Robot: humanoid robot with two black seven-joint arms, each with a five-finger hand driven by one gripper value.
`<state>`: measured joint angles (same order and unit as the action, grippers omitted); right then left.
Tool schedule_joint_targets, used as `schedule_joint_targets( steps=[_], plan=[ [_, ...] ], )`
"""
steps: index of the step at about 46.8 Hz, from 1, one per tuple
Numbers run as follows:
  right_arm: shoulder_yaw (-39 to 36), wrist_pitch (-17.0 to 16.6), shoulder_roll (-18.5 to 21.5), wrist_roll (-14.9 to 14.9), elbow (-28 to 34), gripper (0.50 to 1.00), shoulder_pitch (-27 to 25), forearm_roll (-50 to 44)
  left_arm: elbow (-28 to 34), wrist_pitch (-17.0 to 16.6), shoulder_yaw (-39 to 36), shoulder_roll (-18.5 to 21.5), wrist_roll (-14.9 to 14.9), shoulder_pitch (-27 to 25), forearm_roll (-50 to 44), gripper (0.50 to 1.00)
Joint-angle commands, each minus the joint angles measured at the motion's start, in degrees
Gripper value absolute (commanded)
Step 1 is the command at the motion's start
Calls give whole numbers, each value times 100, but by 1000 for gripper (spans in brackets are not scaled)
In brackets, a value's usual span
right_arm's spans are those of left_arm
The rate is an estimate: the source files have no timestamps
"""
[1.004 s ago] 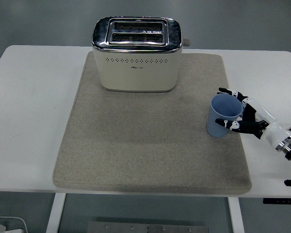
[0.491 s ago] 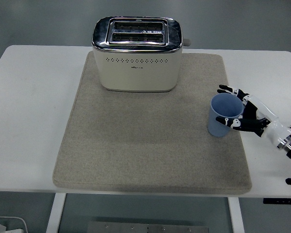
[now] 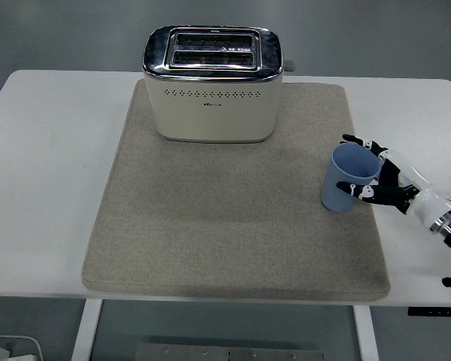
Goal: Put the water cup in front of the bread machine
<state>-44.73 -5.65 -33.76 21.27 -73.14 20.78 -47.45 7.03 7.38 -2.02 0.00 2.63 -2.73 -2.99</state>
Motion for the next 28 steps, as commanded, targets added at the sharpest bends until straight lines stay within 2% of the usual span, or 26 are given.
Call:
schedule_joint_targets(
  steps=[1, 15, 28],
  plan=[
    [-9, -6, -8, -9, -51, 924, -4, 8, 0, 0, 0, 0, 1, 0, 0, 996],
    [-97, 37, -95, 0, -280, 924, 5, 17, 0, 1, 0, 0, 1, 0, 0, 996],
    [-71, 29, -25, -9, -157, 924, 5, 8, 0, 1, 0, 0, 1, 0, 0, 996]
  ],
)
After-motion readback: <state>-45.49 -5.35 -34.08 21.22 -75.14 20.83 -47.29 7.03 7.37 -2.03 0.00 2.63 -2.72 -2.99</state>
